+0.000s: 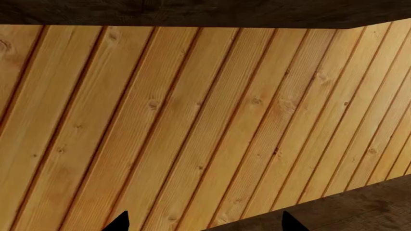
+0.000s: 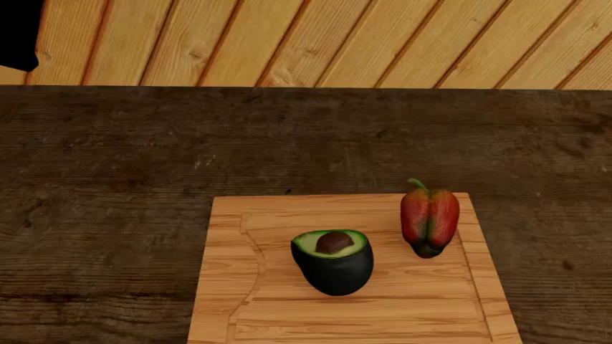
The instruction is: Place the avocado, onion, tomato and bell pepper on the cutting board.
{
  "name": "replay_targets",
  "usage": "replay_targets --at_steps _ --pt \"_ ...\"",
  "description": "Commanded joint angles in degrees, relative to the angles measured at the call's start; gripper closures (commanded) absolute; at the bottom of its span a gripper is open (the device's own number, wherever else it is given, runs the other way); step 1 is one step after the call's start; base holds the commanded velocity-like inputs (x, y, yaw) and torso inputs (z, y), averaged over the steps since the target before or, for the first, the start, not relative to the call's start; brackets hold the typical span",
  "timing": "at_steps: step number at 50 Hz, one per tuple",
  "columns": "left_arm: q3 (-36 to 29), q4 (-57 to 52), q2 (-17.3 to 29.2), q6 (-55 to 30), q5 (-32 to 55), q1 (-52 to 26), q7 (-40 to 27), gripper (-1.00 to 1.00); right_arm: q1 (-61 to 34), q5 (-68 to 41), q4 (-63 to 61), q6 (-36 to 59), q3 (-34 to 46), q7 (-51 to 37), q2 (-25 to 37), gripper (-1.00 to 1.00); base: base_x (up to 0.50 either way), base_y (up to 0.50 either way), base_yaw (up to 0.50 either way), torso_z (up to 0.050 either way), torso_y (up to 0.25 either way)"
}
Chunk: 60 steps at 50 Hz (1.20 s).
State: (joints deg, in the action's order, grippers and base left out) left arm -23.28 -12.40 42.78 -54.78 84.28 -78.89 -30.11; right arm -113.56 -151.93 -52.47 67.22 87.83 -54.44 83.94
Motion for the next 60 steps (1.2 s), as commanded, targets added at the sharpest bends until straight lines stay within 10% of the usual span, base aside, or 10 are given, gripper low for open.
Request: replay_targets --at_steps 1,22,60 --pt "-0.2 0.2 -0.1 0.2 -0.1 -0.2 0.2 -1.00 3.4 0.9 -0.8 -0.1 0.4 1.3 0.7 1.00 0.00 0.00 0.00 0.000 0.000" --pt "-0.1 -0.1 0.0 0.7 0.0 0.0 0.1 -1.00 -4.6 -8.4 6.2 5.0 -3.7 -7.7 -4.7 1.00 0.00 0.00 0.00 0.000 0.000" --pt "-1.7 1.5 -1.0 1.1 -1.7 -0.6 1.4 -1.00 4.1 28.0 20.0 -1.6 -12.3 13.8 -9.7 1.00 0.00 0.00 0.00 0.000 0.000"
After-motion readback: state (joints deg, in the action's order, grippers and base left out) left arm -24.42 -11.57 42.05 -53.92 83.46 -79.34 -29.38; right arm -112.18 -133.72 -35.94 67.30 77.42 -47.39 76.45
